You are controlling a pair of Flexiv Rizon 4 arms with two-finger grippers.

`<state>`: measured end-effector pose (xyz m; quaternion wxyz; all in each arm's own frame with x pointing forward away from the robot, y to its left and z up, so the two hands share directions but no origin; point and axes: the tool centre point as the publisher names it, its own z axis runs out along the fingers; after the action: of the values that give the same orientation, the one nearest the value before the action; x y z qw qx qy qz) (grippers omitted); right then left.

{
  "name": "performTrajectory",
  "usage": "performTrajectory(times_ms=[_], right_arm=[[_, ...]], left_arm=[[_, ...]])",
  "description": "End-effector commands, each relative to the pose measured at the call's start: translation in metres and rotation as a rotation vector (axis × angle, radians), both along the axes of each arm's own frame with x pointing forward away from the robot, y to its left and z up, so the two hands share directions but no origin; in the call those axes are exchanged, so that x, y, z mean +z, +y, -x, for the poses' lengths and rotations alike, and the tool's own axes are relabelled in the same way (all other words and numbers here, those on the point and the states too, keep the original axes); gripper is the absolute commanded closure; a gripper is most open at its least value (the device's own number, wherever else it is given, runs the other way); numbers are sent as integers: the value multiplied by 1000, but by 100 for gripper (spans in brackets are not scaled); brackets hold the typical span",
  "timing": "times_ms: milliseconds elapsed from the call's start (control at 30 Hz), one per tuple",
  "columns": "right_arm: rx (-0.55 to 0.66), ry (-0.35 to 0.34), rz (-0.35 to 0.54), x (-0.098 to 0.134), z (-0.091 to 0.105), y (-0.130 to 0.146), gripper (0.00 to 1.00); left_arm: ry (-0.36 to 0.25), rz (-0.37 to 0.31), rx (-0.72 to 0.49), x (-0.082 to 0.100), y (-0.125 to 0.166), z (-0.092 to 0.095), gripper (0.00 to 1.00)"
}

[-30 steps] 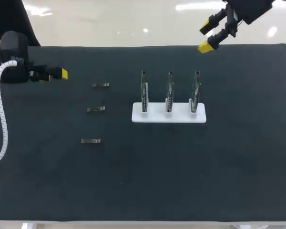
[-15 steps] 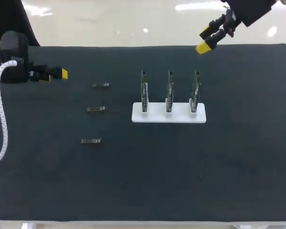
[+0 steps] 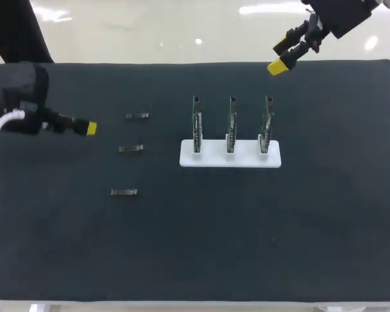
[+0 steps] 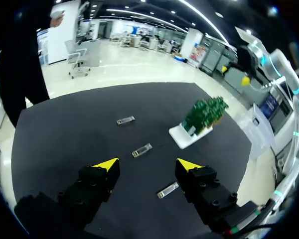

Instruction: Pick up the optical module with the left hand, and insert it into the network port with the right hand.

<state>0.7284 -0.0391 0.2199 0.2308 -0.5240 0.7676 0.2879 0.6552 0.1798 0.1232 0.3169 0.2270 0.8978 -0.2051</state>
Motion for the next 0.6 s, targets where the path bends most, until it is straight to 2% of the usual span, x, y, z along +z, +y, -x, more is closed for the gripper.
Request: performTrajectory(times_ms=[33, 100, 233, 300, 433, 500, 600], right_arm=[[-1, -1, -1, 0, 0, 0, 0], [-1, -1, -1, 0, 0, 0, 0], [-1, -1, -1, 0, 0, 0, 0], [-1, -1, -1, 0, 0, 0, 0], [-1, -1, -1, 0, 0, 0, 0], [-1, -1, -1, 0, 0, 0, 0], [-1, -1, -1, 0, 0, 0, 0]], left_arm=[[-34, -49, -206, -7, 20, 20, 0], [-37, -75, -248, -13, 25, 24, 0], [-49, -192, -351, -28, 31, 29, 0], [-73, -257, -398, -36, 30, 29, 0], [-127, -331, -448, -48, 25, 28, 0], [-185, -383, -473, -51, 19, 27, 0], [-323, -537, -468, -58, 9, 25, 0]])
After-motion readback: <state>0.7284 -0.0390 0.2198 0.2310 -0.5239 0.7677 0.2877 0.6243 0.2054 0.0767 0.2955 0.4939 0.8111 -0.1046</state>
